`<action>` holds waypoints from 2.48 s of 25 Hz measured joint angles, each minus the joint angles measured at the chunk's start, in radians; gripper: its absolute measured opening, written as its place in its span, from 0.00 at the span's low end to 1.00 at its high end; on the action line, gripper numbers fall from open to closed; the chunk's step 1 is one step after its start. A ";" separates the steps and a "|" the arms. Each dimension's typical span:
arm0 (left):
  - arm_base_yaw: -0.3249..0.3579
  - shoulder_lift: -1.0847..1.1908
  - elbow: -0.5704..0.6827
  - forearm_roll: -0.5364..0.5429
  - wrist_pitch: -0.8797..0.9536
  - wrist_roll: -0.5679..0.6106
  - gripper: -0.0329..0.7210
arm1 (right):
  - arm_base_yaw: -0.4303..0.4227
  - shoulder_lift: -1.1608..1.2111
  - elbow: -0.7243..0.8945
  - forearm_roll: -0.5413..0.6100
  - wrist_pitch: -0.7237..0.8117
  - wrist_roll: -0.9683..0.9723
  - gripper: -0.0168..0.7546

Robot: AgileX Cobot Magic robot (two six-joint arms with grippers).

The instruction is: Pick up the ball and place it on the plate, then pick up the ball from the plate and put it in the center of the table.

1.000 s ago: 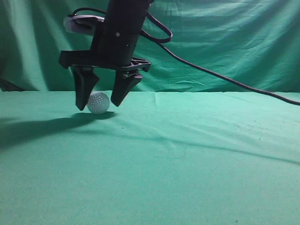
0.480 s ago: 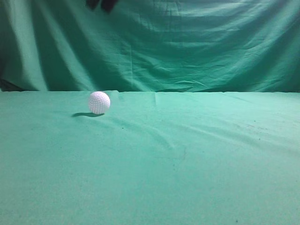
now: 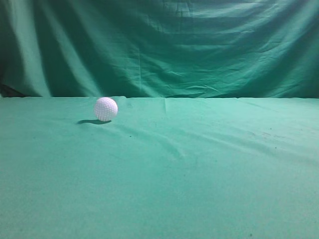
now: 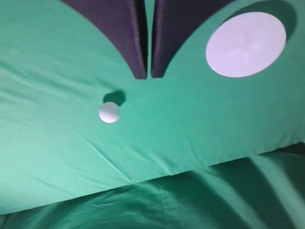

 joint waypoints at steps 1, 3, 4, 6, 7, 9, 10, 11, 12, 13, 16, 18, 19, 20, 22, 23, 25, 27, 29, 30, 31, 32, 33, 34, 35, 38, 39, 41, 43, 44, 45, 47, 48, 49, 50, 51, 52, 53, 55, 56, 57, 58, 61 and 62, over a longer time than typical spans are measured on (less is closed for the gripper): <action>0.000 -0.002 0.000 -0.002 0.015 0.000 0.04 | 0.000 -0.033 -0.002 -0.002 0.002 0.014 0.08; 0.000 -0.002 0.000 0.002 0.042 0.000 0.04 | 0.000 -0.091 -0.002 -0.003 0.004 0.039 0.08; 0.000 -0.002 0.000 0.007 0.050 0.000 0.04 | 0.000 -0.124 0.001 -0.003 0.004 0.046 0.08; 0.000 -0.002 0.000 0.007 0.080 0.000 0.04 | 0.000 -0.189 0.029 -0.003 0.006 0.052 0.08; 0.000 -0.002 0.000 0.008 0.101 0.000 0.04 | 0.000 -0.226 0.055 -0.003 0.006 0.055 0.08; 0.000 -0.002 0.001 0.008 0.127 0.000 0.04 | 0.000 -0.293 0.123 -0.003 0.007 0.057 0.08; 0.000 -0.002 0.005 0.008 0.132 0.000 0.04 | 0.000 -0.330 0.157 -0.003 0.007 0.059 0.08; 0.000 -0.002 0.012 0.006 0.127 0.000 0.04 | 0.000 -0.367 0.204 -0.003 0.008 0.059 0.08; 0.000 -0.002 0.026 0.001 0.112 0.000 0.04 | 0.000 -0.398 0.256 -0.003 0.008 0.059 0.08; 0.000 -0.002 0.044 -0.012 0.086 0.000 0.04 | 0.000 -0.436 0.302 -0.003 0.008 0.059 0.08; 0.000 -0.002 0.113 -0.084 -0.014 0.000 0.04 | 0.000 -0.552 0.485 -0.003 -0.033 0.059 0.08; 0.000 -0.002 0.146 -0.120 -0.058 0.000 0.04 | 0.000 -0.638 0.603 -0.003 -0.110 0.061 0.08; 0.000 -0.002 0.154 -0.124 -0.073 0.000 0.04 | 0.000 -0.674 0.668 -0.003 -0.153 0.061 0.08; 0.000 -0.002 0.159 -0.125 -0.087 0.000 0.04 | 0.000 -0.717 0.721 -0.003 -0.189 0.063 0.08; 0.000 -0.002 0.159 -0.126 -0.101 0.000 0.04 | 0.000 -0.803 0.848 -0.001 -0.270 0.065 0.08; 0.000 -0.002 0.159 -0.126 -0.105 0.002 0.04 | 0.000 -0.840 0.911 -0.001 -0.303 0.067 0.08; 0.000 -0.002 0.159 -0.126 -0.109 0.007 0.04 | 0.000 -0.924 1.022 0.003 -0.361 0.067 0.08; 0.000 -0.002 0.159 -0.126 -0.112 0.008 0.04 | 0.000 -1.001 1.127 0.006 -0.412 0.069 0.08; 0.000 -0.002 0.159 -0.126 -0.112 0.008 0.04 | 0.000 -1.076 1.232 0.007 -0.464 0.070 0.08; 0.000 -0.002 0.159 -0.126 -0.112 0.008 0.04 | 0.000 -1.105 1.280 0.009 -0.490 0.071 0.08; 0.000 -0.002 0.159 -0.126 -0.112 0.008 0.04 | 0.000 -1.138 1.318 0.013 -0.512 0.074 0.08; 0.000 -0.002 0.159 -0.126 -0.112 0.008 0.04 | 0.000 -1.169 1.361 0.016 -0.536 0.082 0.08; 0.000 -0.002 0.159 -0.126 -0.112 0.011 0.04 | 0.000 -1.197 1.403 0.019 -0.564 0.093 0.08; 0.000 -0.002 0.159 -0.126 -0.112 0.010 0.04 | 0.000 -1.219 1.443 0.018 -0.592 0.106 0.08; 0.000 -0.002 0.159 -0.126 -0.112 0.010 0.11 | 0.000 -1.242 1.475 0.021 -0.616 0.120 0.08; 0.000 -0.002 0.159 -0.131 -0.112 0.010 0.11 | 0.000 -1.293 1.577 0.021 -0.695 0.142 0.08; 0.000 -0.002 0.159 -0.131 -0.112 0.010 0.11 | 0.000 -1.306 1.607 0.021 -0.722 0.147 0.08; 0.000 -0.002 0.159 -0.134 -0.112 0.010 0.11 | 0.000 -1.316 1.653 0.027 -0.779 0.161 0.08; 0.000 -0.002 0.159 -0.134 -0.112 0.010 0.11 | 0.000 -1.316 1.672 0.031 -0.801 0.171 0.08; 0.000 -0.002 0.159 -0.134 -0.112 0.010 0.11 | 0.000 -1.316 1.679 0.031 -0.807 0.175 0.08; 0.000 -0.002 0.159 -0.134 -0.112 0.010 0.11 | 0.000 -1.316 1.683 0.031 -0.809 0.176 0.08; 0.000 -0.002 0.159 -0.136 -0.112 0.010 0.11 | 0.000 -1.316 1.696 0.031 -0.804 0.178 0.08; 0.000 -0.002 0.159 -0.137 -0.112 0.010 0.11 | 0.000 -1.316 1.702 0.031 -0.797 0.178 0.08; 0.000 -0.002 0.159 -0.137 -0.112 0.010 0.11 | 0.000 -1.316 1.704 0.031 -0.792 0.178 0.08; 0.000 -0.002 0.159 -0.139 -0.112 0.010 0.11 | 0.000 -1.316 1.706 0.026 -0.790 0.178 0.08; 0.000 -0.002 0.159 -0.138 -0.112 0.010 0.11 | 0.000 -1.316 1.708 0.016 -0.790 0.177 0.08; 0.000 -0.002 0.159 -0.138 -0.112 0.010 0.11 | 0.000 -1.316 1.708 0.000 -0.790 0.177 0.08; 0.000 -0.002 0.159 -0.138 -0.112 0.010 0.11 | 0.000 -1.316 1.708 -0.018 -0.792 0.177 0.08; 0.000 -0.002 0.159 -0.138 -0.112 0.013 0.11 | 0.000 -1.322 1.710 -0.067 -0.795 0.177 0.08; 0.000 -0.002 0.159 -0.138 -0.112 0.013 0.11 | 0.000 -1.333 1.710 -0.091 -0.795 0.177 0.08; 0.000 -0.002 0.159 -0.138 -0.112 0.013 0.11 | -0.007 -1.347 1.717 -0.111 -0.797 0.177 0.08; 0.000 -0.002 0.159 -0.138 -0.112 0.013 0.11 | -0.027 -1.362 1.729 -0.126 -0.800 0.175 0.08; 0.000 -0.002 0.159 -0.138 -0.112 0.013 0.11 | -0.132 -1.419 1.786 -0.142 -0.838 0.175 0.08; 0.000 -0.002 0.159 -0.138 -0.112 0.013 0.11 | -0.178 -1.438 1.816 -0.144 -0.862 0.177 0.08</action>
